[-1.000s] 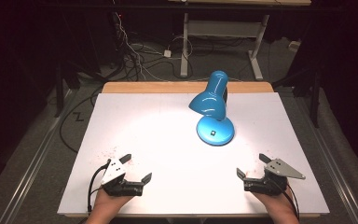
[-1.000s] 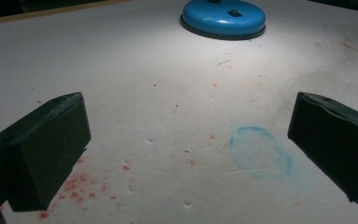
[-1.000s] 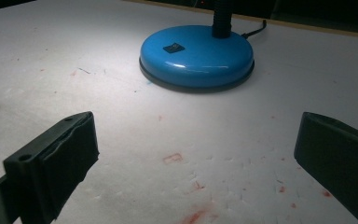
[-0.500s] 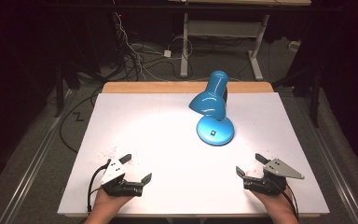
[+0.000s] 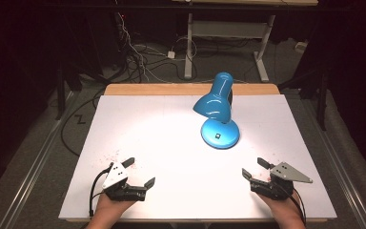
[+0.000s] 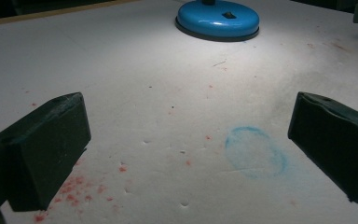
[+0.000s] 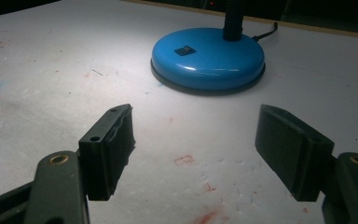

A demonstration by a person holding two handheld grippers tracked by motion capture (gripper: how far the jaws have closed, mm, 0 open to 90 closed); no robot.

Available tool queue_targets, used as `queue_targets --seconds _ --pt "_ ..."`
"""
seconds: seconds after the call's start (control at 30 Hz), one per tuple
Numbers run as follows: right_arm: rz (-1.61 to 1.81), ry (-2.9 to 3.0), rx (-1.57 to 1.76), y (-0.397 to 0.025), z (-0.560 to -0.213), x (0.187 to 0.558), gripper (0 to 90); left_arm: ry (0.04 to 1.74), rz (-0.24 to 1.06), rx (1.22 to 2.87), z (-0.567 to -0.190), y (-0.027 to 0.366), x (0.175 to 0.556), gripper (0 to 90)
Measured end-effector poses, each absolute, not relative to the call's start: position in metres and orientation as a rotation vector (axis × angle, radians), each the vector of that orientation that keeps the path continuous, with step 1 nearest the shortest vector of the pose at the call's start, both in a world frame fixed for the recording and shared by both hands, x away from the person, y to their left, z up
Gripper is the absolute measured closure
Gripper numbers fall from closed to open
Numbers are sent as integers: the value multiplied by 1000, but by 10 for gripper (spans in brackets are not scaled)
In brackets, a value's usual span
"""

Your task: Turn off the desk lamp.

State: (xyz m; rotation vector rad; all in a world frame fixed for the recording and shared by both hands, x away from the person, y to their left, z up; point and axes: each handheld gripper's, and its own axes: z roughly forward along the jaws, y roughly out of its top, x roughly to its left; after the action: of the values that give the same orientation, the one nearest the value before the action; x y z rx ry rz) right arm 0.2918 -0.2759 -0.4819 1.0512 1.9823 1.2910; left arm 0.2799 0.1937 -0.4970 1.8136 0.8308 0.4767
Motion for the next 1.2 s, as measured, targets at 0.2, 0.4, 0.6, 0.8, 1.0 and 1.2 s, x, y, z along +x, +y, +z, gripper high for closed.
queue_targets --seconds 0.2,0.4,0.6,0.8,1.0,1.2 --pt "1297 1987 1047 -275 -483 291 467 830 475 1814 -497 194 280 0" --pt "1307 1984 1069 -276 -482 292 626 831 474 1812 -497 194 280 0" --pt "1312 2003 1072 -276 -480 293 801 831 472 1812 -497 194 280 0" --pt "1293 2012 1009 -275 -479 296 900 827 470 1812 -497 194 280 0" --pt "1317 2019 1053 -269 -476 294 900 827 469 1813 -497 194 280 0" --pt "1310 2025 1047 -265 -475 298 900 828 475 1814 -497 193 280 0"
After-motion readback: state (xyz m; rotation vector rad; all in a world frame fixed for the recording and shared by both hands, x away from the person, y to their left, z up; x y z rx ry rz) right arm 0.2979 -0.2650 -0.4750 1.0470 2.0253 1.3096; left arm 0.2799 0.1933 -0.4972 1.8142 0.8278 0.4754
